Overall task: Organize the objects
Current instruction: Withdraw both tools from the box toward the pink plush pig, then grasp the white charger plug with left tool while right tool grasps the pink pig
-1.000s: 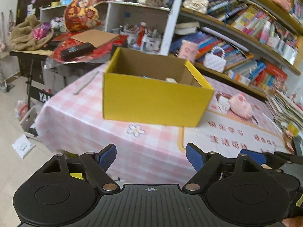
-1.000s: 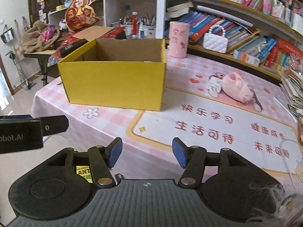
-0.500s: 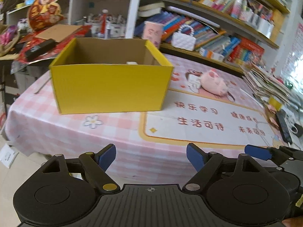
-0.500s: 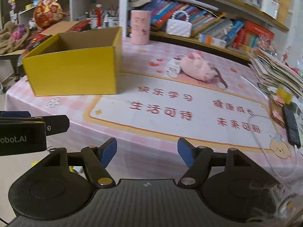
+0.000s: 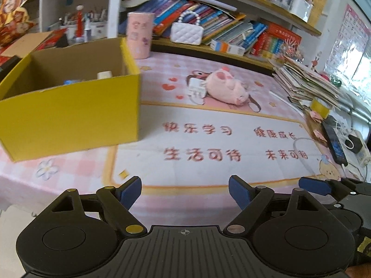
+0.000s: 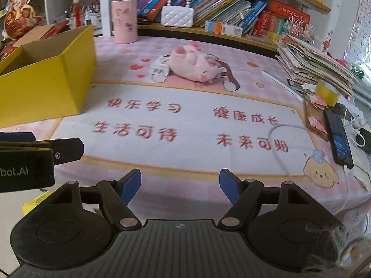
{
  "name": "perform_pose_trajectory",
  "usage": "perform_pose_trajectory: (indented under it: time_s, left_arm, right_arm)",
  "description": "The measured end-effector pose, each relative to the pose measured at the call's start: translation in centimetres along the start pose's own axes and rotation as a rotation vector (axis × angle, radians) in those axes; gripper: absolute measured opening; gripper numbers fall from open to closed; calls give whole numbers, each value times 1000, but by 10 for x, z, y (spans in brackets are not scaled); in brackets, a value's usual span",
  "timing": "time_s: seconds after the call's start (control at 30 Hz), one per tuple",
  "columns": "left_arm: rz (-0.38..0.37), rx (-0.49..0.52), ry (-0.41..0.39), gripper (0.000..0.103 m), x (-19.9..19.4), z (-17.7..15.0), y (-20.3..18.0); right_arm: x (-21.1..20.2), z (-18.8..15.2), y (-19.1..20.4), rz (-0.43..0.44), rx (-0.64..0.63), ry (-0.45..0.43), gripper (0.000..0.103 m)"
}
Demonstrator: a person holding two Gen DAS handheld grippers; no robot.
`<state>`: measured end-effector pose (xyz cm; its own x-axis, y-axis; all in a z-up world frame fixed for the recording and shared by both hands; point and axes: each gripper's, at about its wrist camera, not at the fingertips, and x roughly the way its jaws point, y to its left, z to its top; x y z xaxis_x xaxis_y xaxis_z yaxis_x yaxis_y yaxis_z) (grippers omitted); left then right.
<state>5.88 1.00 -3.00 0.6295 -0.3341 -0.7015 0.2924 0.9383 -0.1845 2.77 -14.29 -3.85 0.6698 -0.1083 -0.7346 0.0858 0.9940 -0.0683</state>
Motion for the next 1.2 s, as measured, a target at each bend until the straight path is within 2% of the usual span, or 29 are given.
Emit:
perform_pose_trajectory:
  time_s: [0.2, 0.53, 0.77, 1.03, 1.2]
  left_arm:
    - [15, -3, 8, 84, 25, 20, -16]
    - [89, -56, -1, 84, 56, 51, -21]
    - [145, -86, -23, 84, 71, 71, -25]
    - [208, -123, -52, 84, 86, 97, -24]
    - [235, -130, -65, 84, 91, 110, -26]
  right_arm:
    - [25, 21, -22, 16, -1, 9, 74]
    - [65, 54, -45, 74, -41, 13, 78]
    - [89, 81, -59, 103, -69, -33, 84]
    - [131, 128, -68, 128, -119, -103, 95]
    - [162, 152, -63, 152, -172, -110, 97]
